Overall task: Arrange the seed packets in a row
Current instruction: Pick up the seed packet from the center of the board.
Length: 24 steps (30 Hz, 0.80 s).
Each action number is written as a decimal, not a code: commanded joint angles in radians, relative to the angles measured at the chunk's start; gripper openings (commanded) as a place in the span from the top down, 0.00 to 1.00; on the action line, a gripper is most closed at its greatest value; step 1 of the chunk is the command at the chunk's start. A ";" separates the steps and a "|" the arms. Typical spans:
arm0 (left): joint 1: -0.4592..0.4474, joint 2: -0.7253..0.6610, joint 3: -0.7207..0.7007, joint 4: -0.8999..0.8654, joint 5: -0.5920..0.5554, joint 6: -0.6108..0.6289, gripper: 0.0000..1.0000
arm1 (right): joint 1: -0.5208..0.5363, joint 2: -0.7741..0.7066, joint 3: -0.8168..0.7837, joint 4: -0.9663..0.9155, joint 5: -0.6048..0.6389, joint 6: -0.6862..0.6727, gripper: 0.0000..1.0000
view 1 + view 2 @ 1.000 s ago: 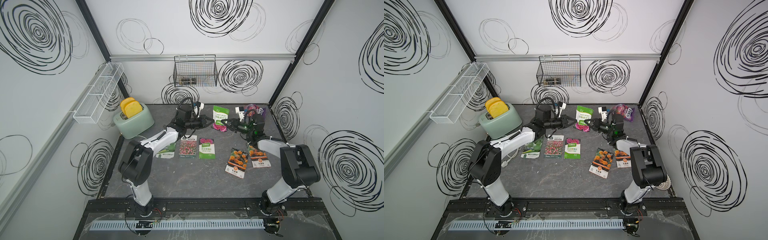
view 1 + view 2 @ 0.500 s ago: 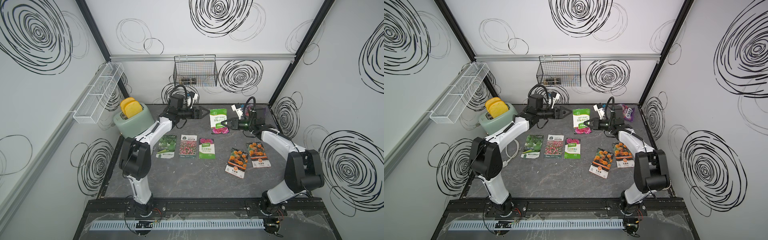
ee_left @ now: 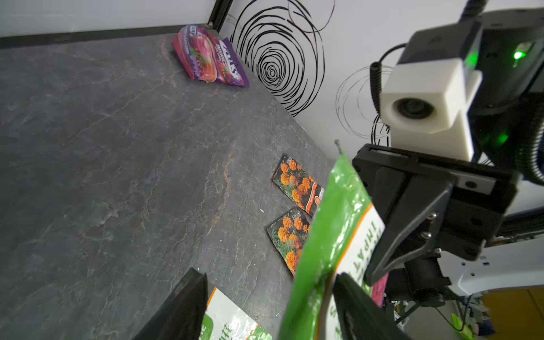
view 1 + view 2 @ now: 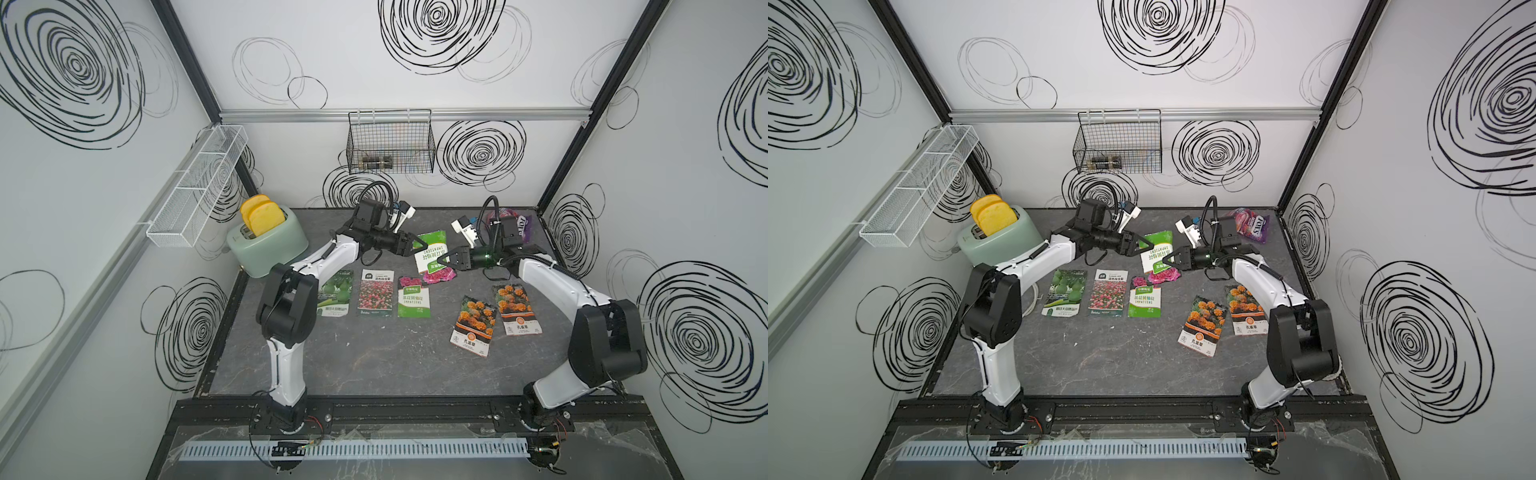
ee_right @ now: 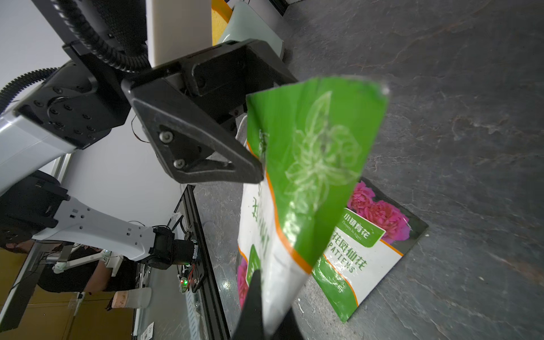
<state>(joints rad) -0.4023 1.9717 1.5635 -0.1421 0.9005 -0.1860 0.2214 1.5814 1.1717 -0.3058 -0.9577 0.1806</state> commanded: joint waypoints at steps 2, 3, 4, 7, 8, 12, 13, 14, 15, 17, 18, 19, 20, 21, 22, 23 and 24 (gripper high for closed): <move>-0.016 0.008 0.007 0.062 0.044 0.023 0.89 | 0.010 0.023 0.037 -0.048 0.012 -0.057 1.00; -0.019 0.004 -0.001 0.075 0.048 0.007 1.00 | 0.010 0.031 0.044 -0.049 0.016 -0.057 1.00; -0.019 -0.002 -0.013 0.103 0.052 -0.018 1.00 | 0.009 0.039 0.051 -0.051 0.025 -0.058 1.00; -0.014 -0.029 -0.074 0.235 0.040 -0.146 1.00 | -0.003 0.046 0.066 -0.037 0.059 -0.036 0.92; -0.011 -0.034 -0.096 0.289 0.036 -0.198 1.00 | -0.011 0.041 0.065 -0.022 0.069 -0.016 0.79; 0.019 -0.082 -0.231 0.553 -0.051 -0.489 1.00 | -0.064 -0.031 0.004 0.122 0.085 0.104 0.04; 0.025 -0.095 -0.261 0.605 -0.082 -0.552 1.00 | -0.079 -0.055 -0.025 0.176 0.087 0.144 0.02; 0.028 -0.113 -0.297 0.680 -0.119 -0.630 1.00 | -0.096 -0.084 -0.064 0.250 0.090 0.204 0.02; 0.030 -0.136 -0.344 0.750 -0.180 -0.704 1.00 | -0.110 -0.111 -0.108 0.328 0.098 0.272 0.02; 0.026 -0.173 -0.425 0.907 -0.258 -0.845 1.00 | -0.123 -0.150 -0.182 0.474 0.121 0.390 0.02; 0.019 -0.193 -0.457 0.943 -0.315 -0.902 1.00 | -0.121 -0.167 -0.213 0.529 0.145 0.440 0.02; 0.012 -0.209 -0.481 0.985 -0.362 -0.947 1.00 | -0.118 -0.176 -0.237 0.569 0.166 0.488 0.02; 0.003 -0.225 -0.506 1.029 -0.407 -0.990 1.00 | -0.113 -0.185 -0.262 0.610 0.186 0.539 0.02; -0.008 -0.241 -0.519 1.037 -0.456 -1.021 1.00 | -0.107 -0.190 -0.286 0.646 0.202 0.591 0.02; -0.017 -0.253 -0.527 1.046 -0.492 -1.042 1.00 | -0.100 -0.193 -0.305 0.683 0.206 0.629 0.02; -0.030 -0.266 -0.536 1.058 -0.534 -1.065 1.00 | -0.089 -0.193 -0.324 0.721 0.209 0.665 0.02; -0.043 -0.281 -0.551 1.056 -0.585 -1.090 1.00 | -0.077 -0.195 -0.336 0.738 0.216 0.695 0.02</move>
<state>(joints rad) -0.4107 1.7508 1.0344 0.7219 0.4995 -1.0962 0.1181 1.3979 0.8726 0.2527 -0.7860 0.6857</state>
